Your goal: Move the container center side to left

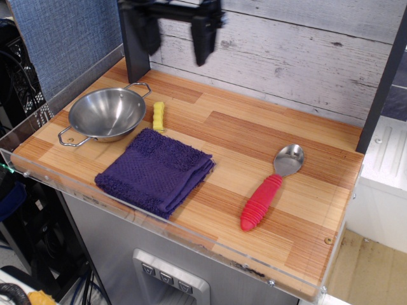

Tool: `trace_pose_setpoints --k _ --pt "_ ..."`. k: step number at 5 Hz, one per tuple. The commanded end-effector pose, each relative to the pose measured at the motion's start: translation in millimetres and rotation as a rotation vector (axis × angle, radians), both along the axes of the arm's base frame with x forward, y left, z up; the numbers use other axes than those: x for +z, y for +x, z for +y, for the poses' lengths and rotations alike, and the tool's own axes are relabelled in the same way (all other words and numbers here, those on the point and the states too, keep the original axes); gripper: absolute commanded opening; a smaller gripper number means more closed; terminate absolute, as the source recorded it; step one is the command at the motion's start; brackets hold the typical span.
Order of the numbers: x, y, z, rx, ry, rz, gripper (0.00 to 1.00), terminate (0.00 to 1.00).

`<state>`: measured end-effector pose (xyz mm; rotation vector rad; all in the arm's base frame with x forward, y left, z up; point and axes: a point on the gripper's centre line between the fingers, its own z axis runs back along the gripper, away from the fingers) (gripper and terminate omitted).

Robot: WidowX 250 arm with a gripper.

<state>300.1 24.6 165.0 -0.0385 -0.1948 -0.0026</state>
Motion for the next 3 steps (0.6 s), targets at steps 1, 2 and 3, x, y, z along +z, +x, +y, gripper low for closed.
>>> trace_pose_setpoints --k 1,2,3 --pt "24.5 -4.2 -0.8 -0.117 0.053 -0.024 1.0 0.0" --pt "24.5 -4.2 -0.8 -0.117 0.053 -0.024 1.0 0.0" --pt "24.5 -4.2 -0.8 -0.117 0.053 -0.024 1.0 1.0"
